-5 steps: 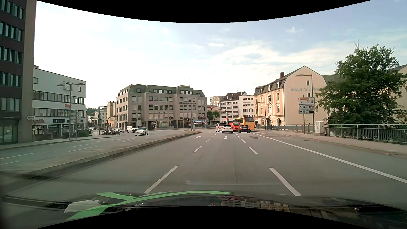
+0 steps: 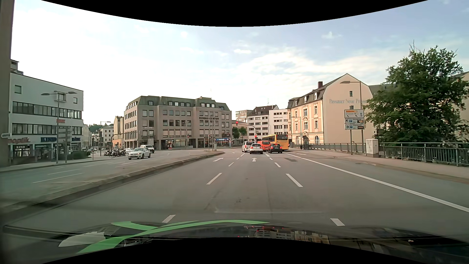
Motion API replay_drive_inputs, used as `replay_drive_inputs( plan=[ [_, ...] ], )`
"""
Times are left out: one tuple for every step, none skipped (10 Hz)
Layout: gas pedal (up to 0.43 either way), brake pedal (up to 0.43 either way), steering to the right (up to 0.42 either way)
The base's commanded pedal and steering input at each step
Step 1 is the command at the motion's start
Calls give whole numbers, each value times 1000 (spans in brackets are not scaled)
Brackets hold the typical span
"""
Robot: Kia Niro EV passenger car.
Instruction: Follow the waypoints while adhering to traffic rules and regulations
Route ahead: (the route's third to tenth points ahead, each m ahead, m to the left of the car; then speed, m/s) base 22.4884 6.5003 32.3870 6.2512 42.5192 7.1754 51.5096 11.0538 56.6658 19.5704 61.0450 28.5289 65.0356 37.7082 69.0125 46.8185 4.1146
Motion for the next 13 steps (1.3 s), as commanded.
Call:
replay_drive_inputs(
  plan=[
    [0, 0, 22],
    [0, 0, 20],
    [0, 0, 20],
    [0, 0, 18],
    [0, 0, 17],
    [0, 0, 16],
    [0, 0, 16],
    [0, 0, 16],
    [0, 0, 14],
    [0, 0, 11],
    [0, 0, 7],
    [0, 0, 7],
    [0, 0, 7]
  ],
)
